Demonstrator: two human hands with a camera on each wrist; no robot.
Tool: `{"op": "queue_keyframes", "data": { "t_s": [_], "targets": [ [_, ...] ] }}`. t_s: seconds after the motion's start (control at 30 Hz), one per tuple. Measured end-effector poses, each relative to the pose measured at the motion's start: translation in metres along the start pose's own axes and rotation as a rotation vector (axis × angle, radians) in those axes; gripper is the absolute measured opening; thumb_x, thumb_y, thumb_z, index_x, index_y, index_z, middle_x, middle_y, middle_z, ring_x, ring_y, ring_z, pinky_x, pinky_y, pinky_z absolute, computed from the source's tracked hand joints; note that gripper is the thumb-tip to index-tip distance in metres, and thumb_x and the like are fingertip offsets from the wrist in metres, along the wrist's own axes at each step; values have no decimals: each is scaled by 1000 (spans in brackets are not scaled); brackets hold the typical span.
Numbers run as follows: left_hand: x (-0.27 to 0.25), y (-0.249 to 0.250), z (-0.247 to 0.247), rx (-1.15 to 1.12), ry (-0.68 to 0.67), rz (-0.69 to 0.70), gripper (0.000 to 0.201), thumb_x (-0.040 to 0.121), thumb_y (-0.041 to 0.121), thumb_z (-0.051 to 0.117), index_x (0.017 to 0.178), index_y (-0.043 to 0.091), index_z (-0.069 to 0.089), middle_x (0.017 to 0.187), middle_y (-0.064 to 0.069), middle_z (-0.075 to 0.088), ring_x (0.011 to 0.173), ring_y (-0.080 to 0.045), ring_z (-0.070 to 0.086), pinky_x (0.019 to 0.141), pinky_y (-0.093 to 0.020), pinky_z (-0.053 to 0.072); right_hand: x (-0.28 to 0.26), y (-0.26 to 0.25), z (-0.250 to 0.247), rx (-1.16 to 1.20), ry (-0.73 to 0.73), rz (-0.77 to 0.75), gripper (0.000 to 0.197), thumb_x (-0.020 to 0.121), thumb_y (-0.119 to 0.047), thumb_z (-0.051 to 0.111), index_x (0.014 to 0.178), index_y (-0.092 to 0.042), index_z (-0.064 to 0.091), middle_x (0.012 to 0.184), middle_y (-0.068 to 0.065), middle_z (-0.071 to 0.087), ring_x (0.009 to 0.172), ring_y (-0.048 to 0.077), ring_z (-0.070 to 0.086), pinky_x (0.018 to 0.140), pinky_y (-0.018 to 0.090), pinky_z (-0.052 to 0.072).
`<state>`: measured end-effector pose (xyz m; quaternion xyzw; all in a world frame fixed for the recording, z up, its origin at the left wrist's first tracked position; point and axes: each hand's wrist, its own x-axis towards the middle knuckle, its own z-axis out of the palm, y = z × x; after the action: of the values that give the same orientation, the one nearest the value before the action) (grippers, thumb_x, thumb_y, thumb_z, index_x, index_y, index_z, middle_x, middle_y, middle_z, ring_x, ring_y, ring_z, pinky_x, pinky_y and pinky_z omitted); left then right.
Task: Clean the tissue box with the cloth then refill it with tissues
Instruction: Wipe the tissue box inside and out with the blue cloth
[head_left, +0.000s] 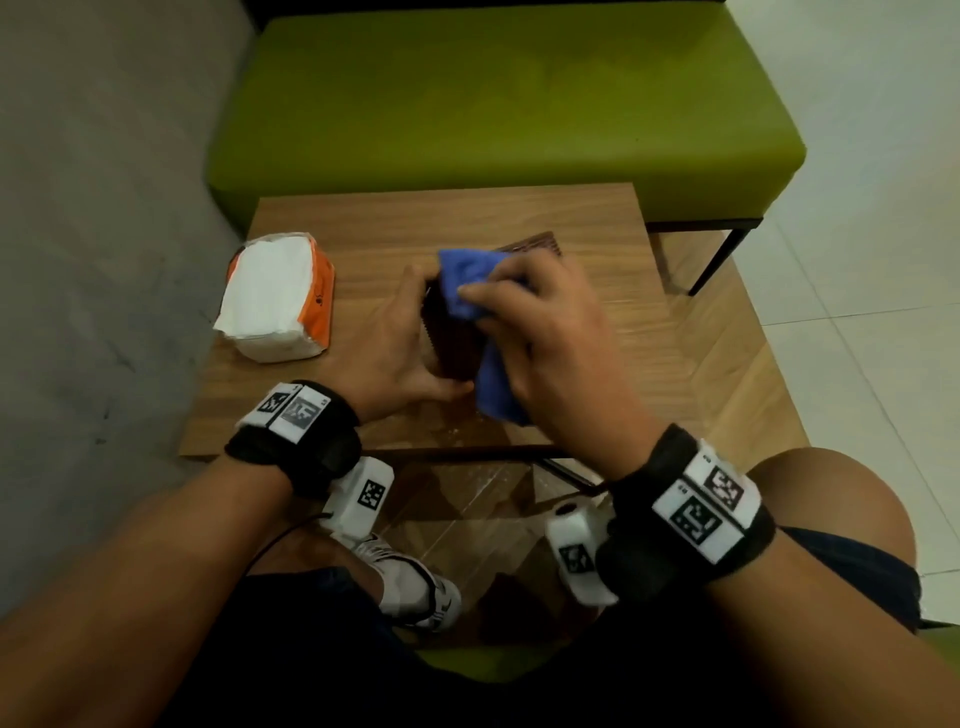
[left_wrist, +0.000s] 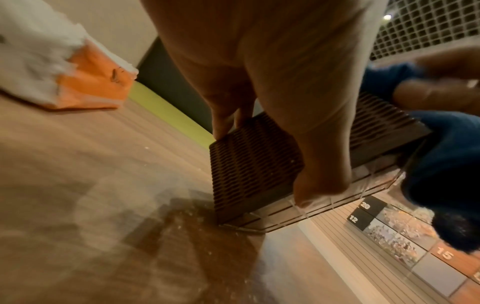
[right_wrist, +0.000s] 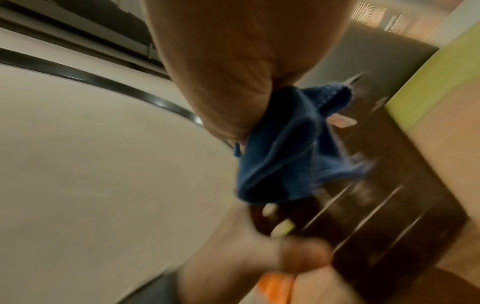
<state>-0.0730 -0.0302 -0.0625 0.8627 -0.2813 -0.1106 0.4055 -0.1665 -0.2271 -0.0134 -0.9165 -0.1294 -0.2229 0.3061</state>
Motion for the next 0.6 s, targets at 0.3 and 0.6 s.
{"op": "queue_keyframes", "data": {
  "t_s": [0.3,0.6],
  "targets": [
    [-4,-9,5,28,35,-56,105,62,35,101,146,18,40,138,2,60,127,-15,62,107,-49,52,2,-21,6,-84,-107,-42,25,98,-12,57,116,-8,73,116,14,61,104,30,53,81,39,47],
    [-3,-8,8,-34,17,-96,105,61,37,100,142,27,33,144,7,54,132,-13,56,116,-46,47,-3,-4,2,-112,26,106,20,96,-8,63,112,-9,74,111,12,61,104,27,51,83,31,39]
  ]
}}
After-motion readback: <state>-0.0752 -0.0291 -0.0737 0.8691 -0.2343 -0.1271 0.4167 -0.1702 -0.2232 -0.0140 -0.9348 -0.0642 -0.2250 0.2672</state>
